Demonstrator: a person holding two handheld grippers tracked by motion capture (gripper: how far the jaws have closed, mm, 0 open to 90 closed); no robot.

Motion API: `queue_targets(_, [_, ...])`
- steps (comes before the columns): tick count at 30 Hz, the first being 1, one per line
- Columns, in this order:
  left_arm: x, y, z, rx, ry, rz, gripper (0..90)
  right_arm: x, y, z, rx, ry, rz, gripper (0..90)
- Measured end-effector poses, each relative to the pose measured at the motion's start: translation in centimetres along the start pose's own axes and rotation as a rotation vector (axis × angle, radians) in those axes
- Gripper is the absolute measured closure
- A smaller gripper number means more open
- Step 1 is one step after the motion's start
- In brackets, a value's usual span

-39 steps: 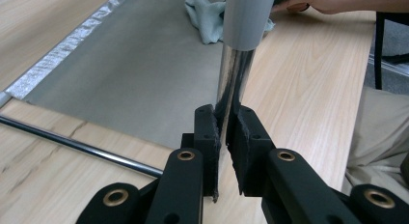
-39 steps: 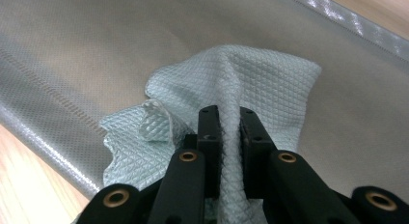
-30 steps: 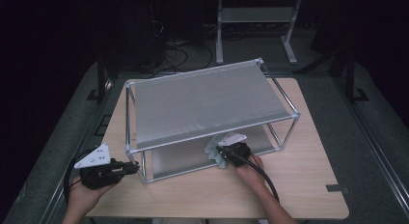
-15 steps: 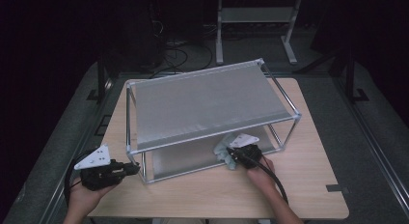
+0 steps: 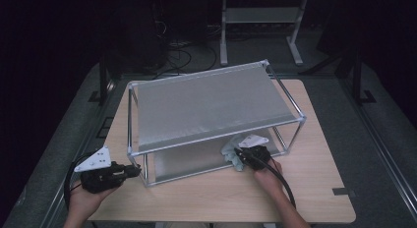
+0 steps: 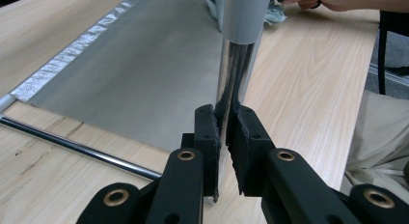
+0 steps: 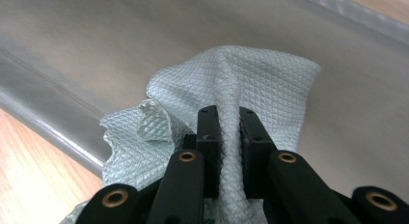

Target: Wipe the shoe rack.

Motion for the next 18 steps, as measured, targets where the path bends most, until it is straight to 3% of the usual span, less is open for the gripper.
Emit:
queue_targets(4, [0.0, 0.0, 0.0, -0.005, 0.005, 0.002, 81.4, 1.1, -2.4, 1.3, -0.084, 0.018, 0.058, 81.3])
queue_targets(6, [-0.1, 0.0, -0.1, -0.008, 0.005, -0.001, 81.4, 1.4, -3.1, 1.6, -0.121, 0.013, 0.061, 81.3])
queue_targets(8, [0.0, 0.0, -0.1, -0.007, 0.005, -0.001, 81.4, 1.2, -2.6, 1.4, -0.1, 0.014, 0.061, 81.3])
queue_targets(10, [0.0, 0.0, -0.1, -0.008, 0.005, -0.003, 81.4, 0.8, -1.6, 0.9, -0.083, 0.006, 0.031, 81.3])
queue_targets(13, [0.1, 0.2, 0.0, -0.003, 0.003, -0.006, 81.4, 0.4, -0.8, 0.5, -0.026, 0.007, 0.027, 81.3])
queue_targets(14, [0.1, 0.2, 0.0, -0.002, 0.001, -0.006, 81.4, 0.5, -0.9, 0.6, -0.045, 0.014, 0.022, 81.3])
queue_targets(16, [0.1, 0.2, 0.0, -0.004, 0.002, -0.005, 81.4, 0.9, -2.2, 1.1, -0.058, 0.018, 0.055, 81.3])
queue_targets(18, [0.1, 0.2, 0.0, -0.005, 0.003, -0.003, 81.4, 1.4, -3.4, 1.8, -0.105, 0.024, 0.076, 81.3])
Point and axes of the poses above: each handheld gripper's, and its own axes: x roughly backward along the jaws, z roughly out of its underside, y roughly to its left, the point moved 7 cm from there along -x, roughly forward along the jaws, and after that the axes turned 2 degrees about -y, right-handed, at the moved point
